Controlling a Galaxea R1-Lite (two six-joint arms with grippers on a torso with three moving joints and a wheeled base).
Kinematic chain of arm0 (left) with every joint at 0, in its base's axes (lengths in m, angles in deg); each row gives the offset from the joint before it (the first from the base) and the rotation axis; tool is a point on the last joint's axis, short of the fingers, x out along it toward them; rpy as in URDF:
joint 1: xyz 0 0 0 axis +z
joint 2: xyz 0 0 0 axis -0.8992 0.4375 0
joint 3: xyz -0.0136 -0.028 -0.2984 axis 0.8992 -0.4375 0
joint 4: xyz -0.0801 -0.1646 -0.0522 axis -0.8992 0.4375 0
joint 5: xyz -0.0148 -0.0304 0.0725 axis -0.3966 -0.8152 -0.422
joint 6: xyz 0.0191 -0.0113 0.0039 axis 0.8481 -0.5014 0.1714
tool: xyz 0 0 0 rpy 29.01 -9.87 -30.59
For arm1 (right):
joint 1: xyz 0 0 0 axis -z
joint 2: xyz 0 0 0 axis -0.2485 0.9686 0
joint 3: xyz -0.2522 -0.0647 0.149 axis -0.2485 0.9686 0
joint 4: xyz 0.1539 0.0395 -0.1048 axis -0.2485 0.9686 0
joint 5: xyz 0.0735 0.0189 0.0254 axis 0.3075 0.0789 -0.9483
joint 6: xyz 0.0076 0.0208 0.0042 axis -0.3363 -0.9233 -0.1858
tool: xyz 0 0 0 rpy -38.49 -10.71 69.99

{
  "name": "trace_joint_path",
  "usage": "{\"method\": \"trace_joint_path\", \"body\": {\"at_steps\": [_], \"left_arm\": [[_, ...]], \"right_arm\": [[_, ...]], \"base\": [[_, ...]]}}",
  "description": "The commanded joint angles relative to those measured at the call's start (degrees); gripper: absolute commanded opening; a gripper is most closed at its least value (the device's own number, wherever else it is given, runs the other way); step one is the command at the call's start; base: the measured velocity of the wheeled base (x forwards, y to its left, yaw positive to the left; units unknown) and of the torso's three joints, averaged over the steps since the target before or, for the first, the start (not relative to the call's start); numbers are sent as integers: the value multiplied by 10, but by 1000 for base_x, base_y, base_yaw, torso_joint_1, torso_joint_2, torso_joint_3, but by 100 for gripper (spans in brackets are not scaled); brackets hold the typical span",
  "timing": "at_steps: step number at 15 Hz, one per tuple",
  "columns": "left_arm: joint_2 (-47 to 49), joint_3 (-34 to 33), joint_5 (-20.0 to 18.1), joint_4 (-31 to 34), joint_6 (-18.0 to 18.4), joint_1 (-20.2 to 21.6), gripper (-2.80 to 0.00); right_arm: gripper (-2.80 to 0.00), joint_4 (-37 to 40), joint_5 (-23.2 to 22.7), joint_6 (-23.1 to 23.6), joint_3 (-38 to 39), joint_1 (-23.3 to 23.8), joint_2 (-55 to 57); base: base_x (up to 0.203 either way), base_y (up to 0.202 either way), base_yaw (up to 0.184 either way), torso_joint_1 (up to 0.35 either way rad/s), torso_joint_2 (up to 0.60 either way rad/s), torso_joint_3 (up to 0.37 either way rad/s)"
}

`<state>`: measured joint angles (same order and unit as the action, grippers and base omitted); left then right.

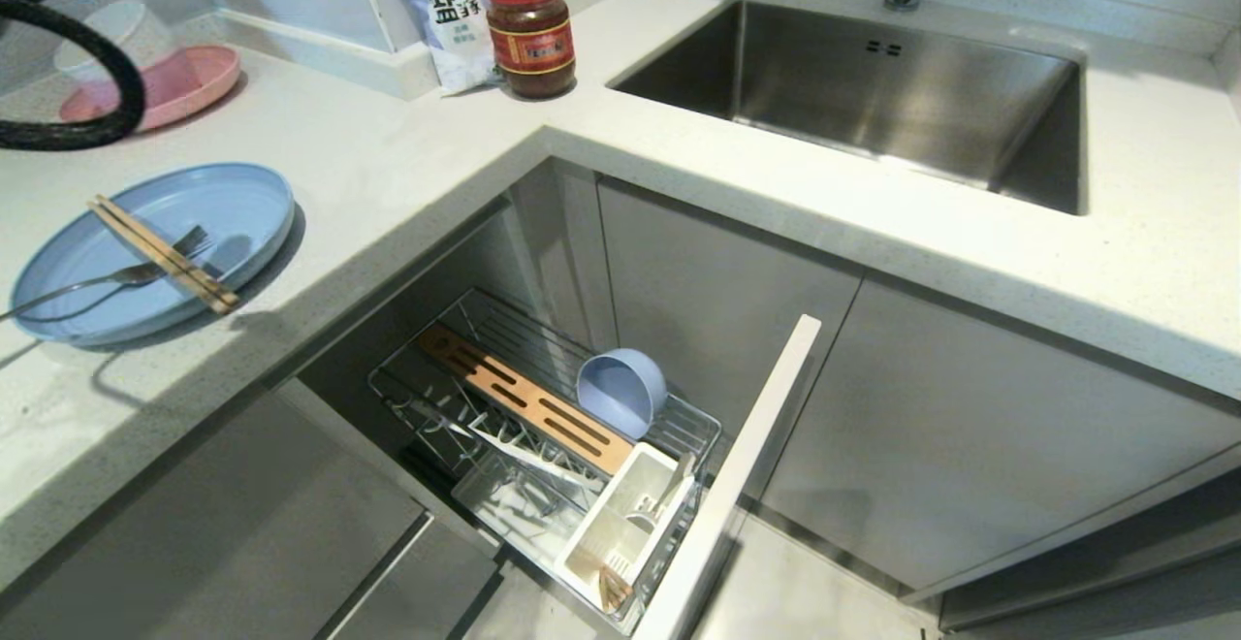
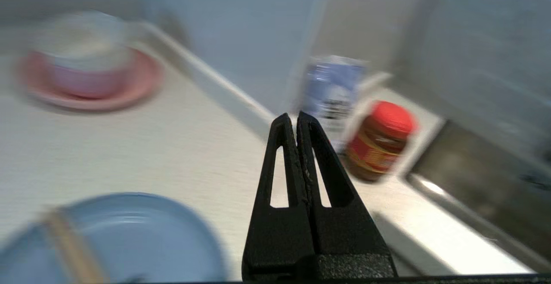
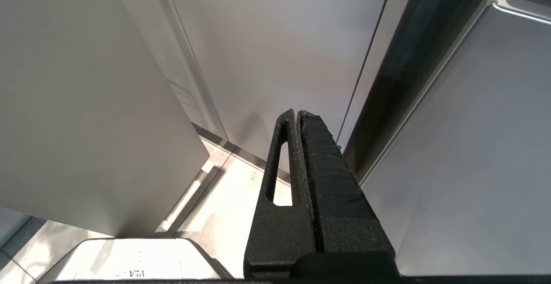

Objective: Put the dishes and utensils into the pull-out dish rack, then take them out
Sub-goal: Pick up the chopsticks and place it in the cupboard

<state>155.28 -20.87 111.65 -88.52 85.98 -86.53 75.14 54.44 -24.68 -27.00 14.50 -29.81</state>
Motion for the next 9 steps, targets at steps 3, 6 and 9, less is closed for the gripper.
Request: {"method": "trace_joint_path", "body": {"at_steps": [3,6,9], "left_arm": [[-51,45,-59,133,-49,174,-280],[-65,121,-92,330,-101,215,-280],[-64,141,-99,365,-141,224,-280]], "right_arm": [[-280,0,0,0,1,1,-2],[-280,0,0,0,1,1,-2],[-280,0,0,0,1,1,-2]], "base": [[0,0,0,0,0,0],[0,0,0,0,0,0],[0,0,0,0,0,0]]}}
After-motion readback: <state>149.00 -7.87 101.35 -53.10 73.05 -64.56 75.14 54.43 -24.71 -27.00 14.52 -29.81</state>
